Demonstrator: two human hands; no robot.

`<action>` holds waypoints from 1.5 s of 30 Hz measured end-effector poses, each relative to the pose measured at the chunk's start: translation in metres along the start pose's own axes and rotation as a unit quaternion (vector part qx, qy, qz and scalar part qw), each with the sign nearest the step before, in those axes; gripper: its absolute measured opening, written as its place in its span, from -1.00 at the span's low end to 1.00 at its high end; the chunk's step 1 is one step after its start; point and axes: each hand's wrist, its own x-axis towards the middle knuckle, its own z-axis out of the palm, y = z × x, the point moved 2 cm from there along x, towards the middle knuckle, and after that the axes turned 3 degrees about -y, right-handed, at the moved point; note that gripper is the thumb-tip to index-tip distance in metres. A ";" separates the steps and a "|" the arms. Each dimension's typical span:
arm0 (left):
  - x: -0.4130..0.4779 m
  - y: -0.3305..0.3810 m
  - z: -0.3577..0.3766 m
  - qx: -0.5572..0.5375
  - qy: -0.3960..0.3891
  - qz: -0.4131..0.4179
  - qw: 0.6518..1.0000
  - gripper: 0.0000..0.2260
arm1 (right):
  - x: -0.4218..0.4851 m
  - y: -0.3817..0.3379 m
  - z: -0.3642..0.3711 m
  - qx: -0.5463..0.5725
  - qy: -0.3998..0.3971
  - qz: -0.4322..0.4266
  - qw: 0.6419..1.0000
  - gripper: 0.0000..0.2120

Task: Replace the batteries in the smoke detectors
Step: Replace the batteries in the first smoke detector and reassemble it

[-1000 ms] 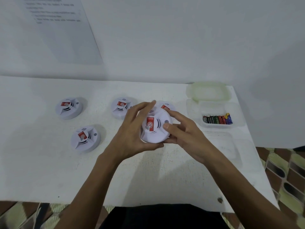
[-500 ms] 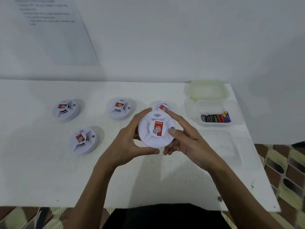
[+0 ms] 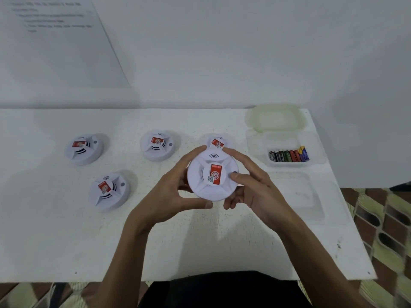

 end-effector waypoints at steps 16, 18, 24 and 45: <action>0.002 -0.007 -0.005 0.005 0.010 0.002 1.000 -0.18 | 0.007 0.003 0.002 -0.004 0.005 0.009 1.000 -0.54; 0.002 -0.008 -0.005 0.007 0.011 0.002 1.000 -0.18 | 0.008 0.003 0.002 -0.004 0.004 0.010 1.000 -0.54; 0.002 -0.009 -0.005 0.010 0.008 0.001 1.000 -0.18 | 0.007 0.004 0.002 -0.005 0.005 0.010 1.000 -0.54; 0.000 -0.007 -0.006 0.002 0.000 -0.003 1.000 -0.16 | 0.000 -0.007 0.002 -0.165 -0.068 0.017 0.984 -0.07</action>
